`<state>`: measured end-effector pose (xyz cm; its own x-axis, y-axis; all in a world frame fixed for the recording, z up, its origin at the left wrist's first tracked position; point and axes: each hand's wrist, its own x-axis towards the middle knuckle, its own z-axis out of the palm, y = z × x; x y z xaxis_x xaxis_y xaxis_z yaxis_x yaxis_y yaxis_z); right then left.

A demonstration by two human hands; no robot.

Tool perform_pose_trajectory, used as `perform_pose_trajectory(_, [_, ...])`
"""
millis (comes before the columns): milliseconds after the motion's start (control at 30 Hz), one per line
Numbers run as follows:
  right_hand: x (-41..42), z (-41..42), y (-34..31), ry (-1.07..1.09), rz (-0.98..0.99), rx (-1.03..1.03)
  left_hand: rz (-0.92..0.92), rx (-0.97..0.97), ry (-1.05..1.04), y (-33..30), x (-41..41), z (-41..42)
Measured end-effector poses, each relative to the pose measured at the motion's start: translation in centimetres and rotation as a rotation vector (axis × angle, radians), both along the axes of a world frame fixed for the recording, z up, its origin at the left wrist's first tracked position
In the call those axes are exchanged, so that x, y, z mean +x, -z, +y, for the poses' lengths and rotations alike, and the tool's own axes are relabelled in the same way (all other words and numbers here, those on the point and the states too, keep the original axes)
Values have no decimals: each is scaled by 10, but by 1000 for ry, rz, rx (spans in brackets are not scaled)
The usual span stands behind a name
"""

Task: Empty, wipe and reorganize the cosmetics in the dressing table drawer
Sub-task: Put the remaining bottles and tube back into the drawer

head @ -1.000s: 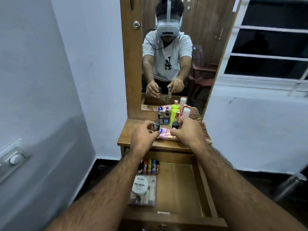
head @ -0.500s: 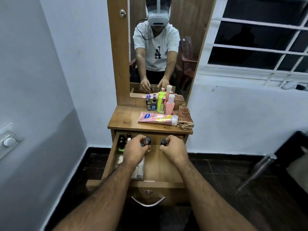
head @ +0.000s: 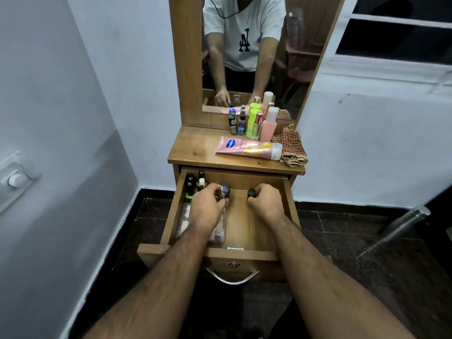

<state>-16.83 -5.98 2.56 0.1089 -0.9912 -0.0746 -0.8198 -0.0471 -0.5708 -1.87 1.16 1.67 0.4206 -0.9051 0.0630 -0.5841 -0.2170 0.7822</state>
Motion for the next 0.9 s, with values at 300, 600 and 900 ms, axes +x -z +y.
perform_pose_trajectory(300, [7,-20,11,65,-77,-14,-23,34,-6,8,5,-2])
perform_pose_trajectory(600, [12,-23,18,81,-125,-30,-18,61,-6,11,5,-4])
perform_pose_trajectory(900, [8,-30,28,104,-160,22,-41,62,3,7,0,-19])
